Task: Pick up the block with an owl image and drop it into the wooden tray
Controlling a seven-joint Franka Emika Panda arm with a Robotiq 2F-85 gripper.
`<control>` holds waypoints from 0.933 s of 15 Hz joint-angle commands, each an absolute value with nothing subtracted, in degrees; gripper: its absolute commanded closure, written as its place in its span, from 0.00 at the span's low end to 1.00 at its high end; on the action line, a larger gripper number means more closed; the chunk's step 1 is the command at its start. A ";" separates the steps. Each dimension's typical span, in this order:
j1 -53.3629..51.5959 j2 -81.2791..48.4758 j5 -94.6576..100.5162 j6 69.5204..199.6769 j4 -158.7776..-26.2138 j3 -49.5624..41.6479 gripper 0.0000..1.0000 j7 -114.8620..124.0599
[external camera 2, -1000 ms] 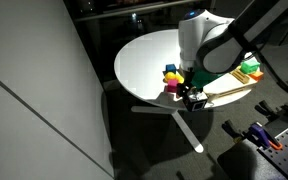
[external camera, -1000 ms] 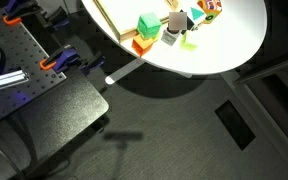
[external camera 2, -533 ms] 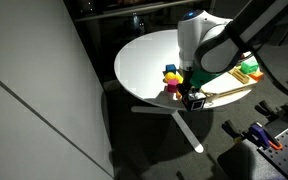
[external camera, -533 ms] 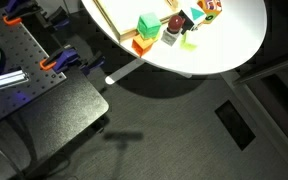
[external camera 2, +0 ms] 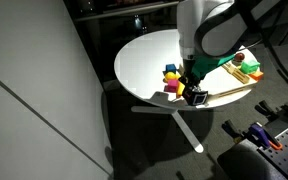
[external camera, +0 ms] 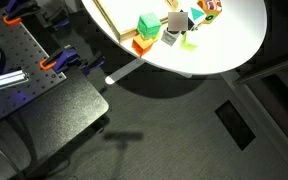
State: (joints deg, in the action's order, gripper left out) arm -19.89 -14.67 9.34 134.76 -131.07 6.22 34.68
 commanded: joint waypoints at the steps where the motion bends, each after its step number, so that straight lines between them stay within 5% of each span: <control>1: -17.83 -7.81 6.68 129.01 -131.70 7.47 0.96 31.85; 14: -7.81 1.40 8.27 126.46 -135.08 4.36 0.94 40.90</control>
